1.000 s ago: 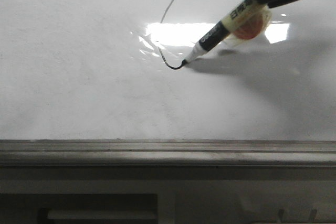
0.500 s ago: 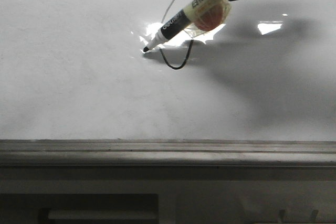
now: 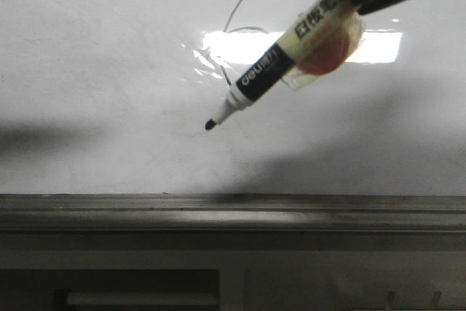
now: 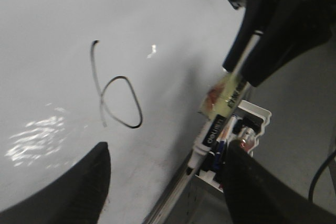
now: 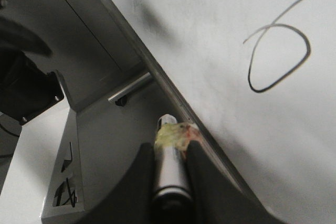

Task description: Write number 6 on whiteboard

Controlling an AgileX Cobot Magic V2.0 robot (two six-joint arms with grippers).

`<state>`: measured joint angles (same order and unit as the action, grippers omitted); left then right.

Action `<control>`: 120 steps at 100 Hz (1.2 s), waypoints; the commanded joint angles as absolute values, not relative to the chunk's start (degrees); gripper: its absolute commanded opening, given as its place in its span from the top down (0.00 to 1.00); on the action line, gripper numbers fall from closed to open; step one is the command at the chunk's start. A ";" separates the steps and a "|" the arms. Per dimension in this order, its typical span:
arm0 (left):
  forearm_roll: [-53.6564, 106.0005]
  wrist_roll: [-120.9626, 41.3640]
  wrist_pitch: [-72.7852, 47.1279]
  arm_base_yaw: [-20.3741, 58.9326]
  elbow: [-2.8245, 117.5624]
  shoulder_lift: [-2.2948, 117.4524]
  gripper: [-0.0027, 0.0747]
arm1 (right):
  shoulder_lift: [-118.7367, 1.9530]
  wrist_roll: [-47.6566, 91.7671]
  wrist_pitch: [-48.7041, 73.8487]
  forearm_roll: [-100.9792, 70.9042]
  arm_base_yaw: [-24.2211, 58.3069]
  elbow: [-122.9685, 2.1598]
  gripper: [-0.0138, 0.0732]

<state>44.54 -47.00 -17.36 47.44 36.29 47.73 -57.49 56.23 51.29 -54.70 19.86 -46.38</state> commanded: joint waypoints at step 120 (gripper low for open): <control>39.91 -48.96 -10.14 57.08 49.75 67.35 0.99 | -56.51 52.88 56.56 -53.60 19.93 -55.02 0.63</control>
<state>38.23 -50.18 -14.66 56.80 47.54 68.29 -57.46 52.35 56.62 -51.33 19.86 -53.20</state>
